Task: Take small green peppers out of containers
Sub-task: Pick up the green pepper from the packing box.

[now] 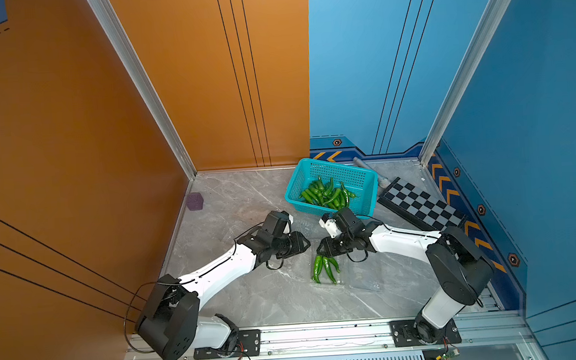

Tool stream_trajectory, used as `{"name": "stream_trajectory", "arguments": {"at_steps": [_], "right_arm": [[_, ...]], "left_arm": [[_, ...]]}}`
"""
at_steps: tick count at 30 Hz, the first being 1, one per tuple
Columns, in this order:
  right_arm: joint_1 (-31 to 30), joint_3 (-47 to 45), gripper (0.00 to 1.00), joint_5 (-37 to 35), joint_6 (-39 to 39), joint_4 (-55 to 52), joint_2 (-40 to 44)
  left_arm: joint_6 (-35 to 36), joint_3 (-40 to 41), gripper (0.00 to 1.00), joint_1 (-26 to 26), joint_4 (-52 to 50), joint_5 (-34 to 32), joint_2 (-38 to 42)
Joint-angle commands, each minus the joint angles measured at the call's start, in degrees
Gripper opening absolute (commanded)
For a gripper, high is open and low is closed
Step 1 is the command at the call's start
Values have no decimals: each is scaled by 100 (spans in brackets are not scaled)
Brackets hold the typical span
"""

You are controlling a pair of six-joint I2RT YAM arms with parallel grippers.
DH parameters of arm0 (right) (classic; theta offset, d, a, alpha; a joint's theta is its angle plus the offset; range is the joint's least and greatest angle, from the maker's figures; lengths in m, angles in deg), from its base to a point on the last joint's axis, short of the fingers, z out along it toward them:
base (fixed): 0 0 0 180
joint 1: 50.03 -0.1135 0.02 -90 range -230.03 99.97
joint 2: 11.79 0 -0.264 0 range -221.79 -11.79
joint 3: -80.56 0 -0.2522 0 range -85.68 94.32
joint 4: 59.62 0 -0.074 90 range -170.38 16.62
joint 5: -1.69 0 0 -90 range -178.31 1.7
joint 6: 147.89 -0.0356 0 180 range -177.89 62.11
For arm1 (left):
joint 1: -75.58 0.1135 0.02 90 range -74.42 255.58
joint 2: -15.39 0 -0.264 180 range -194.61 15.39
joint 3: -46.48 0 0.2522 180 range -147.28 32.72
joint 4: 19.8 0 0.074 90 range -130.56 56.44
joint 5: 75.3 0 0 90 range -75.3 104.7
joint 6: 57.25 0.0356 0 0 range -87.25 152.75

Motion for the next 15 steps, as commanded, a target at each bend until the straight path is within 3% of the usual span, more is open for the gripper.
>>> {"name": "stream_trajectory", "arguments": {"at_steps": [1, 13, 15], "right_arm": [[-47, -109, 39, -175, -193, 77, 148], [-166, -183, 30, -26, -384, 550, -53], [-166, -186, 32, -29, -383, 517, -94]], "left_arm": [[12, -13, 47, -39, -132, -41, 37], [3, 41, 47, -57, -137, -78, 149], [3, 28, 47, -57, -137, -84, 143]]}}
